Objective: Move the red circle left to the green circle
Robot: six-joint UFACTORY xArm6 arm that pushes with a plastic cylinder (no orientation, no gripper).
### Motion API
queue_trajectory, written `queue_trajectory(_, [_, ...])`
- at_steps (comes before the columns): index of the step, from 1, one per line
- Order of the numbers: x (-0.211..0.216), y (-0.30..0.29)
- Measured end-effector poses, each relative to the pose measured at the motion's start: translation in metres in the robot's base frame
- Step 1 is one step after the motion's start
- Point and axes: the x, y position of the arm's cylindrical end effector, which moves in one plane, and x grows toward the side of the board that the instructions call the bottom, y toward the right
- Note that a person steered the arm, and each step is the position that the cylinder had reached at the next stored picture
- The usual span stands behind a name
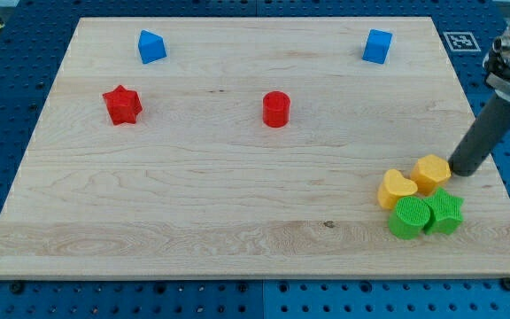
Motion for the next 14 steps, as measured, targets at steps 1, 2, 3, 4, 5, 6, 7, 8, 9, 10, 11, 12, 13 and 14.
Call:
queue_trajectory(1, [-0.008,0.000])
queue_trajectory(2, [-0.006,-0.007])
queue_trajectory(3, [-0.002,-0.020])
queue_trajectory(4, [0.001,-0.022])
queue_trajectory(5, [0.006,-0.022])
queue_trajectory(6, [0.009,-0.022])
queue_trajectory(7, [0.016,-0.022])
queue_trajectory(8, [0.009,-0.024])
queue_trajectory(9, [-0.006,-0.033])
queue_trajectory(10, [-0.006,-0.033])
queue_trajectory(11, [-0.039,-0.049])
queue_trajectory(12, [-0.080,-0.066])
queue_trajectory(13, [-0.116,-0.071])
queue_trajectory(14, [-0.116,-0.115])
